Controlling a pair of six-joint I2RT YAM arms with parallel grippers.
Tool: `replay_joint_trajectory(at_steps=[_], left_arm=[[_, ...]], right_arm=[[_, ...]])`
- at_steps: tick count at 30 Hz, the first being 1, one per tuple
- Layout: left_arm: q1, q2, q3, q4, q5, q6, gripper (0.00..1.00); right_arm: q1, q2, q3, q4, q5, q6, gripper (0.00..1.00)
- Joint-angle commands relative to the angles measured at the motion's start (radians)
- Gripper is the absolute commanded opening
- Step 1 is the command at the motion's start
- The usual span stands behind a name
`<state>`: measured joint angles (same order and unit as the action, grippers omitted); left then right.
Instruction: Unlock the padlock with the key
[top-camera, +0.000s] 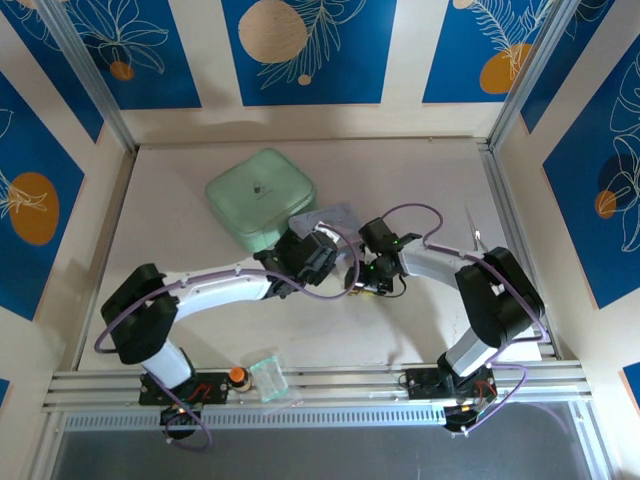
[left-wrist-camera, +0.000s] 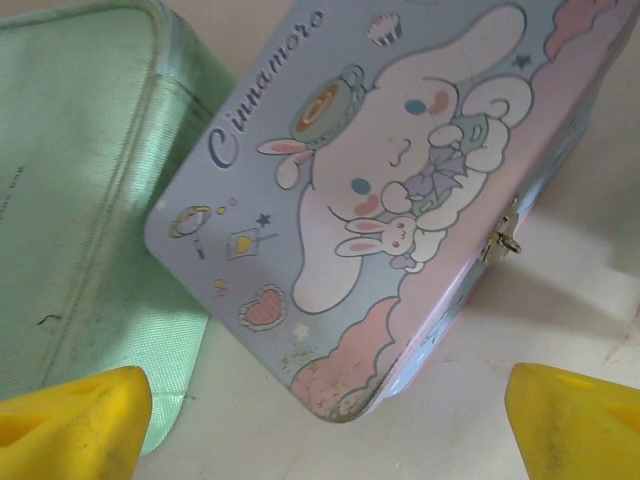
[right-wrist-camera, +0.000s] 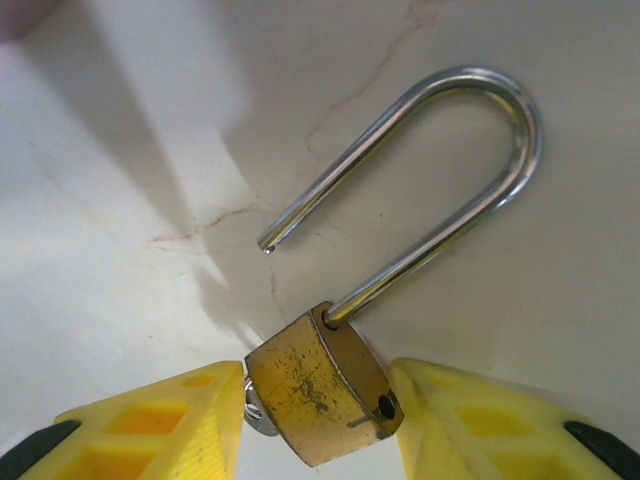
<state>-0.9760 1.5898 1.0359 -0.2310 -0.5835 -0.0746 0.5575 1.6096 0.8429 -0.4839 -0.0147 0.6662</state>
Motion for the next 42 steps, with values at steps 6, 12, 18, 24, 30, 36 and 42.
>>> replay_joint_trajectory(at_steps=[6, 12, 18, 24, 30, 36, 42], left_arm=[[0.007, -0.099, -0.072, -0.024, 0.008, -0.05, 0.92], [0.008, -0.128, -0.091, -0.013, 0.01, -0.057, 0.92], [0.01, -0.138, -0.086, -0.016, 0.006, -0.053, 0.92], [0.032, -0.199, -0.12, 0.0, 0.017, -0.084, 1.0], [0.115, -0.362, -0.235, 0.081, -0.021, -0.148, 0.99], [0.304, -0.539, -0.383, 0.197, -0.063, -0.035, 0.99], [0.527, -0.624, -0.52, 0.4, -0.056, 0.131, 1.0]], right_arm=[[0.059, 0.036, 0.001, -0.311, 0.146, 0.042, 0.48], [0.067, -0.004, 0.01, -0.372, 0.191, 0.031, 0.49], [0.069, -0.053, 0.014, -0.39, 0.198, 0.033, 0.49], [0.058, -0.154, 0.007, -0.309, 0.116, 0.005, 0.58], [0.0, -0.311, 0.026, -0.191, 0.114, -0.061, 0.99], [-0.246, -0.433, -0.021, 0.064, 0.089, -0.238, 0.99], [-0.388, -0.452, -0.16, 0.416, 0.208, -0.492, 0.99]])
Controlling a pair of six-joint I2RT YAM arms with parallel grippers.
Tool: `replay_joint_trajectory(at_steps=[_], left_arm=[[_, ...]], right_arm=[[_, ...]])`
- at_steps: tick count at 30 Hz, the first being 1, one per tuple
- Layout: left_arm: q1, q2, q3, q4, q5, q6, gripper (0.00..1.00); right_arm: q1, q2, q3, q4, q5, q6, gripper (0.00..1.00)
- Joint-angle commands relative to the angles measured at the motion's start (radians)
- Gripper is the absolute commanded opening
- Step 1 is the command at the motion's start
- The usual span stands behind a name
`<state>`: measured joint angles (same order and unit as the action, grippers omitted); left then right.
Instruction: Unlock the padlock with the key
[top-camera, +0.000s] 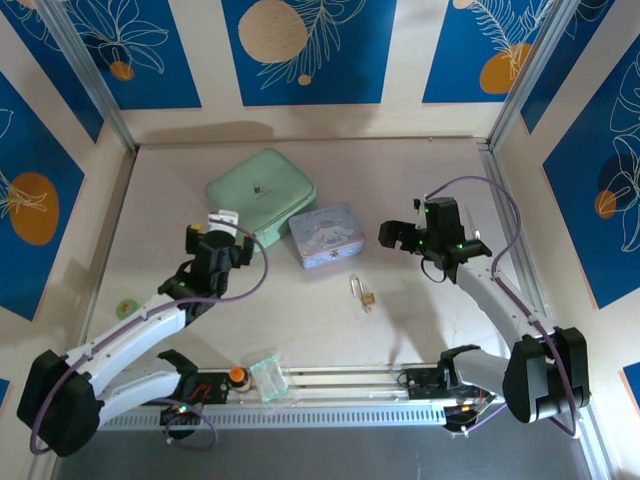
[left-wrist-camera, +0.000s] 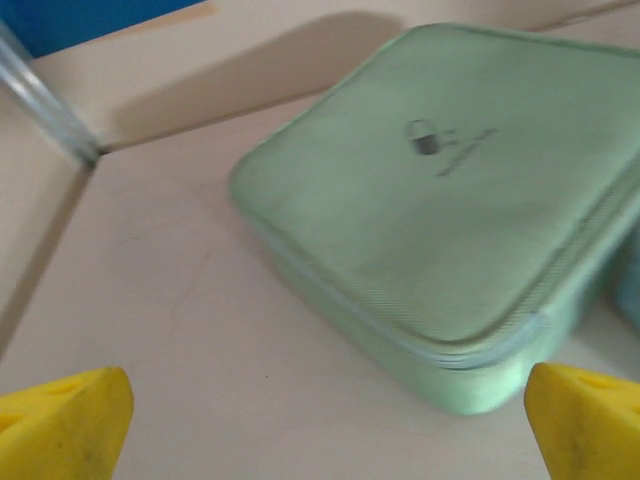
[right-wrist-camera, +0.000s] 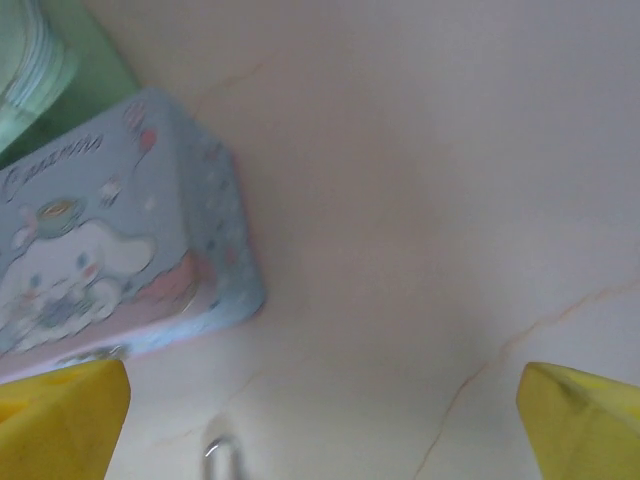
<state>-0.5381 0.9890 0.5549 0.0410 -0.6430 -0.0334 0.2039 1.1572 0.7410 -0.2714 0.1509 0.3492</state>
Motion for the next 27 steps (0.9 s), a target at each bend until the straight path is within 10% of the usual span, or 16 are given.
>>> replay_joint_trajectory(at_steps=[1, 13, 27], left_arm=[[0.133, -0.023, -0.06, 0.158, 0.046, 0.087, 1.0], [0.416, 0.277, -0.226, 0.613, 0.307, 0.035, 1.0], [0.506, 0.477, -0.177, 0.804, 0.481, -0.003, 1.0]], right_arm=[[-0.064, 0.002, -0.069, 0.225, 0.048, -0.175, 0.99], [-0.22, 0.148, -0.269, 0.743, 0.046, -0.213, 0.99], [-0.243, 0.268, -0.343, 1.025, -0.005, -0.172, 1.0]])
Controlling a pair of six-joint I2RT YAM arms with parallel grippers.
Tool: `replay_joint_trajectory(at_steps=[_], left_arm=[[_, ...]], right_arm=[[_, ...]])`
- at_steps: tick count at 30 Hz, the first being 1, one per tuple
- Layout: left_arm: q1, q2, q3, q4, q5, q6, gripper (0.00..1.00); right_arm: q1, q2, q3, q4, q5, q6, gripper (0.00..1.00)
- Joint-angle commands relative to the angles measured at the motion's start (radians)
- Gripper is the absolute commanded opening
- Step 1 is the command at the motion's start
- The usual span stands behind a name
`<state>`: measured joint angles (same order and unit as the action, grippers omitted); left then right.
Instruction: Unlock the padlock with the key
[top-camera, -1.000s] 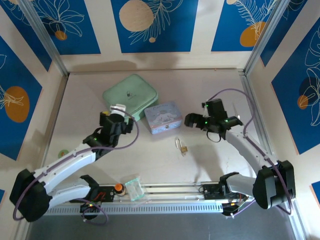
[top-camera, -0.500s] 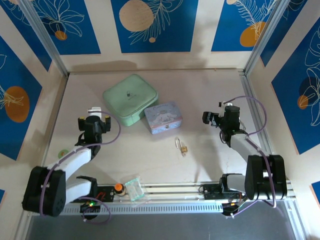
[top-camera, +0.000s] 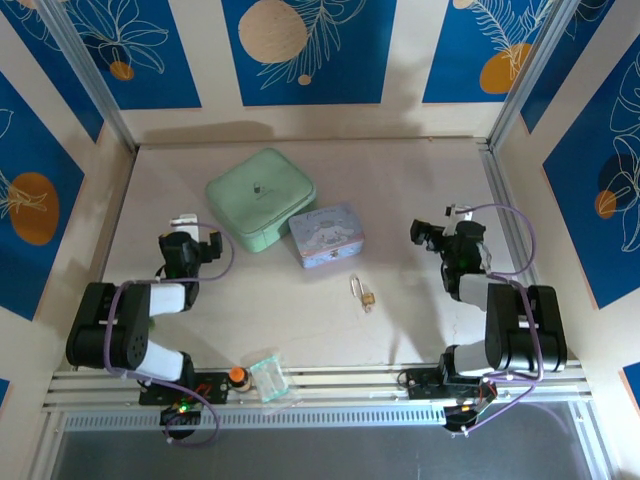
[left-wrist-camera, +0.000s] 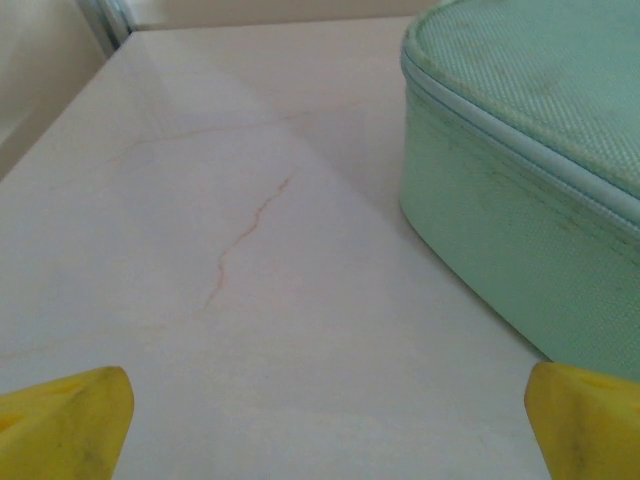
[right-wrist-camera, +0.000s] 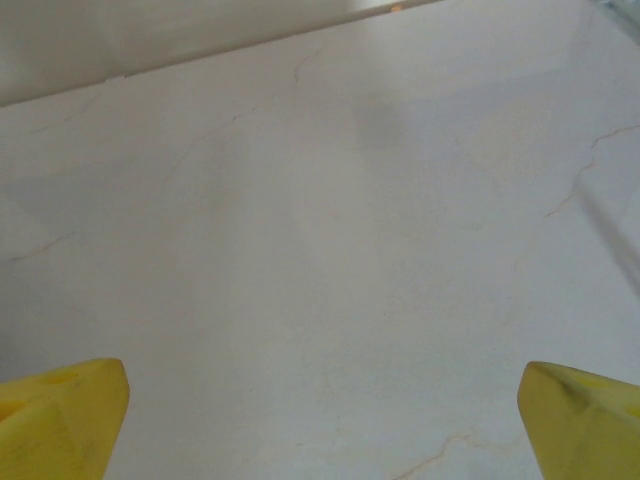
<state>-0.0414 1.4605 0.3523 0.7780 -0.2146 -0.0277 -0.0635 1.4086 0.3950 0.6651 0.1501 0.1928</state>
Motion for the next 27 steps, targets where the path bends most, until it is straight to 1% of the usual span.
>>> replay_joint_trajectory(at_steps=[1, 5, 6, 7, 8, 9, 10, 11, 14, 17, 24, 25, 27], left_arm=[[0.009, 0.004, 0.03, 0.054, 0.062, -0.007, 1.0], [0.009, 0.02, 0.045, 0.045, 0.104, 0.01, 0.99], [0.009, 0.028, 0.049, 0.044, 0.124, 0.016, 1.0], [0.009, 0.041, 0.051, 0.05, 0.144, 0.023, 1.0], [0.009, 0.069, 0.048, 0.081, 0.164, 0.027, 1.0], [0.009, 0.097, 0.028, 0.152, 0.179, 0.036, 1.0], [0.005, 0.104, 0.001, 0.205, 0.169, 0.035, 1.0], [0.003, 0.104, -0.015, 0.235, 0.131, 0.023, 1.0], [-0.001, 0.104, 0.004, 0.193, 0.103, 0.02, 1.0], [-0.012, 0.105, 0.002, 0.201, 0.084, 0.028, 1.0], [-0.017, 0.104, -0.003, 0.21, 0.078, 0.03, 1.0], [-0.017, 0.103, -0.003, 0.212, 0.078, 0.029, 1.0], [-0.016, 0.103, -0.004, 0.214, 0.08, 0.031, 1.0]], right_arm=[[0.033, 0.031, 0.008, 0.096, -0.004, -0.026, 0.99], [0.048, 0.119, -0.017, 0.234, -0.04, -0.053, 0.99], [0.049, 0.104, -0.005, 0.181, -0.043, -0.062, 0.99], [0.051, 0.108, 0.008, 0.168, -0.039, -0.065, 0.99], [0.059, 0.114, 0.008, 0.175, -0.03, -0.072, 0.99], [0.064, 0.109, 0.015, 0.152, -0.019, -0.076, 0.99], [0.069, 0.114, 0.018, 0.156, -0.014, -0.082, 0.99], [0.076, 0.113, 0.018, 0.152, -0.001, -0.085, 0.99], [0.076, 0.112, 0.017, 0.154, -0.002, -0.086, 0.99], [0.076, 0.112, 0.016, 0.155, -0.001, -0.085, 0.99], [0.074, 0.113, 0.019, 0.152, -0.001, -0.084, 0.99], [0.062, 0.116, 0.022, 0.147, -0.026, -0.078, 0.99], [0.069, 0.116, 0.024, 0.145, -0.014, -0.083, 0.99]])
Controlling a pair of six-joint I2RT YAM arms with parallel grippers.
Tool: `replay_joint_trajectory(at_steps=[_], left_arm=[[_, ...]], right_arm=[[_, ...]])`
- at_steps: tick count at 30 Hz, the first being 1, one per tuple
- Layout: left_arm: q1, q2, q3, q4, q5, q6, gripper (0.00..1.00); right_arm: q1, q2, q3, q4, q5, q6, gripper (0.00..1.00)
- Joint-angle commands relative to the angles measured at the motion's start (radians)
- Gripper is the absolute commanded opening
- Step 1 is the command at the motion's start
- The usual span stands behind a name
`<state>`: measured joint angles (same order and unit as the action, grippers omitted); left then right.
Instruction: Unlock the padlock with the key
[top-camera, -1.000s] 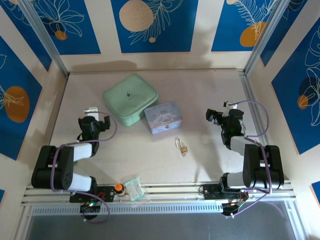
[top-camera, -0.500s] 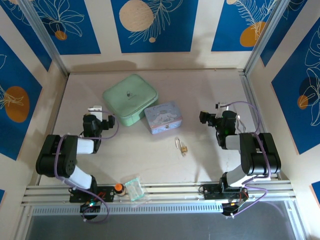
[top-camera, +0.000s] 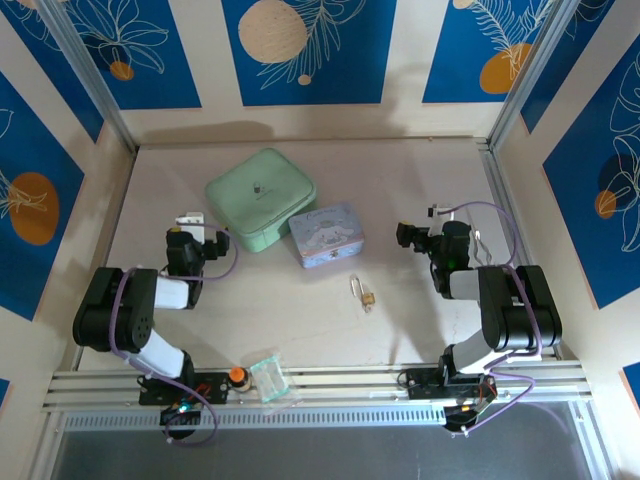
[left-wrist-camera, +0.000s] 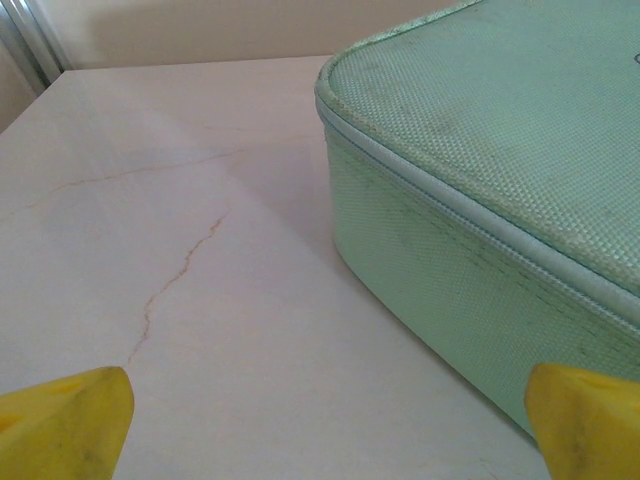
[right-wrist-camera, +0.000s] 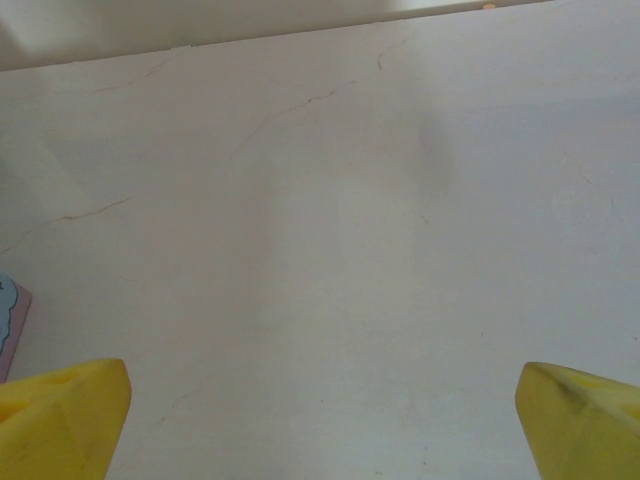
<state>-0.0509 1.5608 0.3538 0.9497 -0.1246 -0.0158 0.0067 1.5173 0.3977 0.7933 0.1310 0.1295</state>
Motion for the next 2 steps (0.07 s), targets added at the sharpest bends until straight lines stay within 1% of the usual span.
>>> replay_joint_trajectory(at_steps=[1, 2], left_arm=[[-0.007, 0.002, -0.006, 0.041, -0.009, 0.018, 1.0], [-0.007, 0.002, -0.006, 0.041, -0.01, 0.019, 1.0]], right_arm=[[-0.001, 0.007, 0.017, 0.023, 0.003, -0.022, 0.99], [0.004, 0.001, 0.014, 0.023, 0.003, -0.026, 0.99]])
